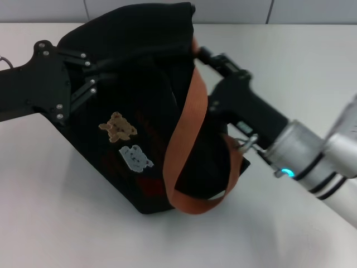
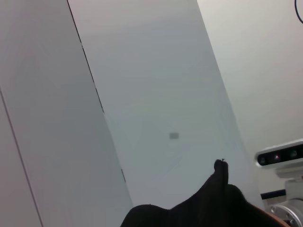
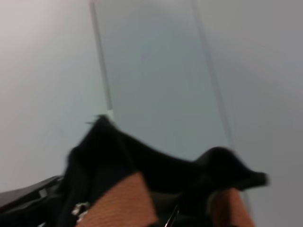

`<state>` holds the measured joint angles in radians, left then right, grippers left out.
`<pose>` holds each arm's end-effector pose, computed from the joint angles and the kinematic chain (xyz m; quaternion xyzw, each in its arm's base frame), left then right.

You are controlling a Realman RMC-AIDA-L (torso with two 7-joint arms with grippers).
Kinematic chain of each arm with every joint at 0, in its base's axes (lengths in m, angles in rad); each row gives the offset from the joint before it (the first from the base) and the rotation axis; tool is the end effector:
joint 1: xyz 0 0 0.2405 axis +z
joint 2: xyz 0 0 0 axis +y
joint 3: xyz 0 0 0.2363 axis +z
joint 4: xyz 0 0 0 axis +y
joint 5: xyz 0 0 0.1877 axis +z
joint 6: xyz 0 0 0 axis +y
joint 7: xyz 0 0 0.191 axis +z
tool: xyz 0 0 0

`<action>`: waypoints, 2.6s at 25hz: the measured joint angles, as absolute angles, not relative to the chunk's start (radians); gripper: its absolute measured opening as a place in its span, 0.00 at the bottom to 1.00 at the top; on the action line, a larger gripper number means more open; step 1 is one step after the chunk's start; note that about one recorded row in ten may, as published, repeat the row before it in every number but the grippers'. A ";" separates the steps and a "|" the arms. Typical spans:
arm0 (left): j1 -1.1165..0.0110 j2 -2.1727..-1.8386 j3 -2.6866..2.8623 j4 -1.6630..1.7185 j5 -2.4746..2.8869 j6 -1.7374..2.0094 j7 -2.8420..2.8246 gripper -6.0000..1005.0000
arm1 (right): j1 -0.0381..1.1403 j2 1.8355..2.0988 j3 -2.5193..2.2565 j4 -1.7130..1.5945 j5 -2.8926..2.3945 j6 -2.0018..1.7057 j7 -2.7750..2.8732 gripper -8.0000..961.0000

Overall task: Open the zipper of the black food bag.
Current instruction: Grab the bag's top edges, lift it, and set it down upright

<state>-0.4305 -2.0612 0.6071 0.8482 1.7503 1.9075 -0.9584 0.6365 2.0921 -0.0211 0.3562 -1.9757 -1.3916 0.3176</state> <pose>-0.1789 0.2878 0.0421 -0.9139 0.0827 -0.3427 0.2011 0.1307 0.3075 -0.0982 -0.8240 0.1470 0.4680 0.2835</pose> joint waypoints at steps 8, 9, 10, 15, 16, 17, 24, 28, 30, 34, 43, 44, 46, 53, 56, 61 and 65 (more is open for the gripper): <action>-0.441 -2.064 0.607 0.845 1.748 1.899 -0.954 0.08 | 0.665 2.092 0.003 0.420 -2.071 -1.293 0.261 0.76; -0.440 -2.064 0.604 0.843 1.745 1.895 -0.949 0.08 | 0.647 2.092 0.033 0.413 -2.069 -1.290 0.261 0.76; -0.440 -2.064 0.604 0.843 1.745 1.895 -0.949 0.08 | 0.647 2.092 0.033 0.413 -2.069 -1.290 0.261 0.76; -0.441 -2.061 0.598 0.820 1.740 1.889 -0.932 0.08 | 0.589 2.092 0.138 0.392 -2.069 -1.250 0.269 0.76; -0.441 -2.061 0.594 0.820 1.739 1.887 -0.929 0.08 | 0.585 2.092 0.142 0.392 -2.070 -1.239 0.272 0.76; -0.441 -2.062 0.591 0.819 1.739 1.885 -0.927 0.08 | 0.584 2.092 0.141 0.391 -2.072 -1.230 0.276 0.76; -0.447 -2.065 0.585 0.806 1.738 1.867 -0.909 0.08 | 0.558 2.090 0.138 0.382 -2.078 -1.285 0.320 0.76; -0.447 -2.066 0.585 0.787 1.733 1.855 -0.889 0.08 | 0.557 2.085 0.134 0.299 -2.108 -1.401 0.523 0.76; -0.446 -2.064 0.582 0.777 1.728 1.850 -0.876 0.08 | 0.572 2.083 0.135 0.209 -2.152 -1.466 0.709 0.76; -0.444 -2.062 0.580 0.768 1.728 1.844 -0.866 0.08 | 0.603 2.081 0.119 0.008 -2.193 -1.634 1.025 0.76; -0.445 -2.064 0.589 0.764 1.731 1.844 -0.852 0.08 | 0.698 2.070 -0.026 -0.273 -2.193 -1.805 1.480 0.76; -0.445 -2.065 0.596 0.762 1.732 1.848 -0.840 0.08 | 0.713 2.067 -0.062 -0.306 -2.191 -1.805 1.535 0.76; -0.446 -2.065 0.602 0.752 1.732 1.857 -0.809 0.08 | 0.725 2.066 -0.088 -0.329 -2.191 -1.802 1.572 0.76; -0.445 -2.066 0.619 0.728 1.733 1.876 -0.729 0.08 | 0.806 2.062 -0.249 -0.463 -2.189 -1.753 1.813 0.63; -0.447 -2.065 0.625 0.706 1.733 1.877 -0.695 0.08 | 0.821 2.062 -0.279 -0.472 -2.187 -1.741 1.849 0.57; -0.447 -2.064 0.648 0.702 1.736 1.862 -0.678 0.08 | 0.831 2.062 -0.299 -0.473 -2.187 -1.735 1.885 0.50; -0.447 -2.066 0.666 0.700 1.736 1.853 -0.661 0.08 | 0.838 2.063 -0.300 -0.470 -2.186 -1.728 1.903 0.49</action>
<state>-0.4466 -2.0658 0.6659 0.7001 1.7360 1.8534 -0.6607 0.8384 2.0633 -0.3001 -0.4697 -2.1860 -1.7281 1.9032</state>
